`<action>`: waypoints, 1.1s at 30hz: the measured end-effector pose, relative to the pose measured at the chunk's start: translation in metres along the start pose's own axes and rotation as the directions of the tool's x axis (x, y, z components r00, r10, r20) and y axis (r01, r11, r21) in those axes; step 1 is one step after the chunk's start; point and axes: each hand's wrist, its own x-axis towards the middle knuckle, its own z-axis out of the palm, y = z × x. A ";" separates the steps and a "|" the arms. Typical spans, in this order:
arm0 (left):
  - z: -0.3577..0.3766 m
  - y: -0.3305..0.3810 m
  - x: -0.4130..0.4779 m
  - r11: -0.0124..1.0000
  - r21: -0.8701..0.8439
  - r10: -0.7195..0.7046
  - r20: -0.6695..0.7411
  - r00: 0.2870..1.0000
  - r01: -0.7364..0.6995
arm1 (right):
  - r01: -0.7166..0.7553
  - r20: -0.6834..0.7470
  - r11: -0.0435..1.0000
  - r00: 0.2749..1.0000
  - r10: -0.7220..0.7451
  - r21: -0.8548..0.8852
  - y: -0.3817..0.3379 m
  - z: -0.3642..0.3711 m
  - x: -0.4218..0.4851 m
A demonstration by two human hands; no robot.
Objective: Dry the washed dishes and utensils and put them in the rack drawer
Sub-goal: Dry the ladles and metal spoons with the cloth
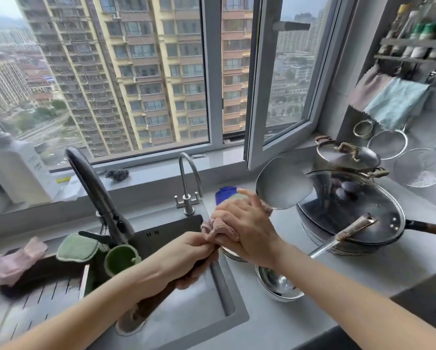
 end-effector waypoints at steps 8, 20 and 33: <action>0.001 -0.017 0.003 0.995 0.076 -0.061 -0.011 0.998 0.062 | -0.156 0.000 0.980 0.988 0.157 -0.121 0.052 0.005 -0.021; -0.030 -0.037 -0.019 0.998 -0.050 -0.040 0.050 0.998 0.042 | -0.808 -0.220 0.575 0.542 0.811 0.128 0.108 -0.049 -0.023; -0.023 -0.041 0.009 0.957 -0.283 -0.157 -0.326 0.932 0.063 | -0.540 -0.239 0.204 0.005 0.971 0.816 0.053 -0.111 0.017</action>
